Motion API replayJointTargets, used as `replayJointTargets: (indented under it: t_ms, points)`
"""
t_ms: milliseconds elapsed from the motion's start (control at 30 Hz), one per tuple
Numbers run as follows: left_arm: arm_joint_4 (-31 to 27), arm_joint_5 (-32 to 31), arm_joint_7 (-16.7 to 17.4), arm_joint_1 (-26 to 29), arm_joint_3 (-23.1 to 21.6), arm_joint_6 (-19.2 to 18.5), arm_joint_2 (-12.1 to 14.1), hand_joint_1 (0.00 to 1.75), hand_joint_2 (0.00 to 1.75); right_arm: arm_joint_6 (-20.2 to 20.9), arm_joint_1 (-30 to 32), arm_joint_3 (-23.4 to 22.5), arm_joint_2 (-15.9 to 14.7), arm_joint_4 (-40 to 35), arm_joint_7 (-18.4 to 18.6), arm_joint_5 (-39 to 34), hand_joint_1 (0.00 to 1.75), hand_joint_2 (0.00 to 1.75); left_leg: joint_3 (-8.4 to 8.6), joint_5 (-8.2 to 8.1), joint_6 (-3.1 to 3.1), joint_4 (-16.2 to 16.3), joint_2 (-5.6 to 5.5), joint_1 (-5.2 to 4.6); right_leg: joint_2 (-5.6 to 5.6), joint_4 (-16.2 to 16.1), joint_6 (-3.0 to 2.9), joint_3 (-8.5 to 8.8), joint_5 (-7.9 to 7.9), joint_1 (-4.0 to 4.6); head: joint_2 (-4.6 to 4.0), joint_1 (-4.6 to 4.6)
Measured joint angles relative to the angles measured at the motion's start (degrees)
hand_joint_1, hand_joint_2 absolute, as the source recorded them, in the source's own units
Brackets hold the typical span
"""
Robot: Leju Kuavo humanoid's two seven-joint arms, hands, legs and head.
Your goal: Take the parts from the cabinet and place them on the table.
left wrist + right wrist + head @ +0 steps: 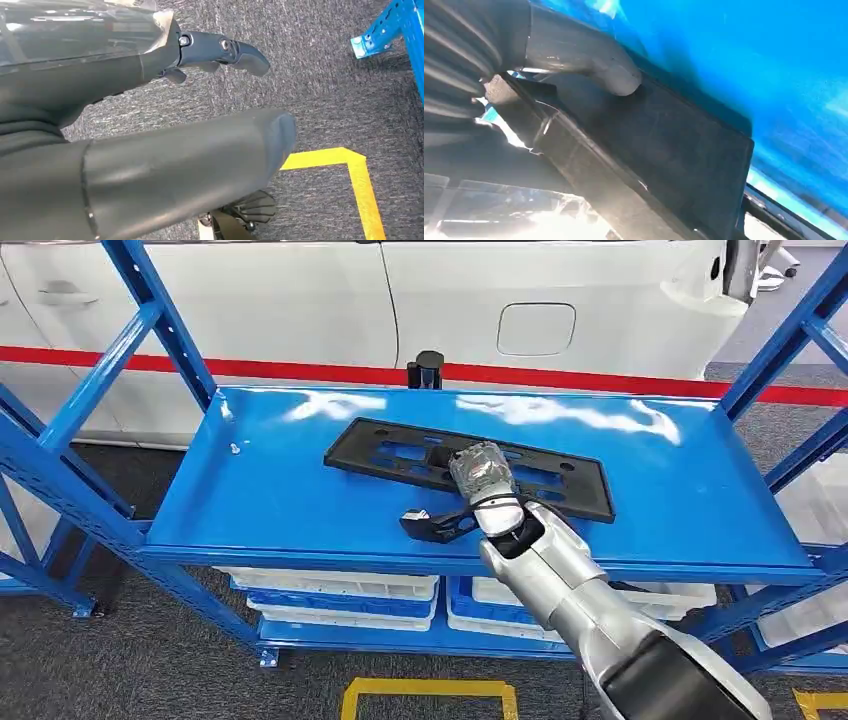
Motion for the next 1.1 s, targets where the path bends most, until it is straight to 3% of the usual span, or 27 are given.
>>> replayJointTargets:
  t_ms: [600, 633, 867, 967, 1100]
  points:
    - [0.0, -0.33, -0.98, 0.01, -0.04, 0.11, 0.0, 0.0, 0.0, -0.72, 1.87, 1.25, -1.75, -5.55, 0.0, -0.96, 1.75, 1.75, -0.23, 0.0, 0.0, 0.0, -0.01, 0.0, -0.01, 0.01, 0.0, -0.2, 0.0, 0.0, 0.0, -0.02]
    - [0.0, -0.33, -1.01, 0.01, -0.04, 0.13, 0.0, 0.0, 1.75, -0.72, 1.89, 1.25, -1.75, -5.55, 0.0, -0.96, 1.75, 1.75, -0.23, 0.0, 0.0, 0.01, 0.0, 0.0, -0.01, 0.01, 0.0, -0.2, 0.0, 0.0, 0.0, 0.0]
    - [0.0, -1.46, -1.57, 0.0, -0.07, 1.33, 0.02, 0.0, 1.75, -4.32, 2.72, 0.9, -2.55, -7.71, 1.07, -1.44, 1.75, 1.75, -0.24, 0.0, 0.0, 0.01, 0.0, 0.0, -0.01, 0.01, 0.0, -0.21, 0.0, 0.0, 0.0, -0.02]
    - [0.0, -1.66, -1.81, 0.0, -0.09, 2.32, 0.02, 0.0, 1.75, -11.83, 3.94, -0.69, -3.43, -10.46, 1.1, -2.81, 1.75, 1.75, -0.27, 0.0, 0.0, 0.01, -0.01, 0.0, -0.01, 0.01, 0.0, -0.24, 0.0, 0.0, 0.0, -0.02]
    - [0.0, -2.14, -0.26, 0.01, -0.09, 2.82, 0.02, 0.0, 1.75, -23.79, 7.5, -6.19, -4.55, -17.84, -5.14, -11.26, 1.75, 1.75, -0.29, 0.0, 0.0, 0.02, -0.02, 0.0, -0.01, 0.0, 0.01, -0.26, -0.01, 0.0, 0.0, 0.0]
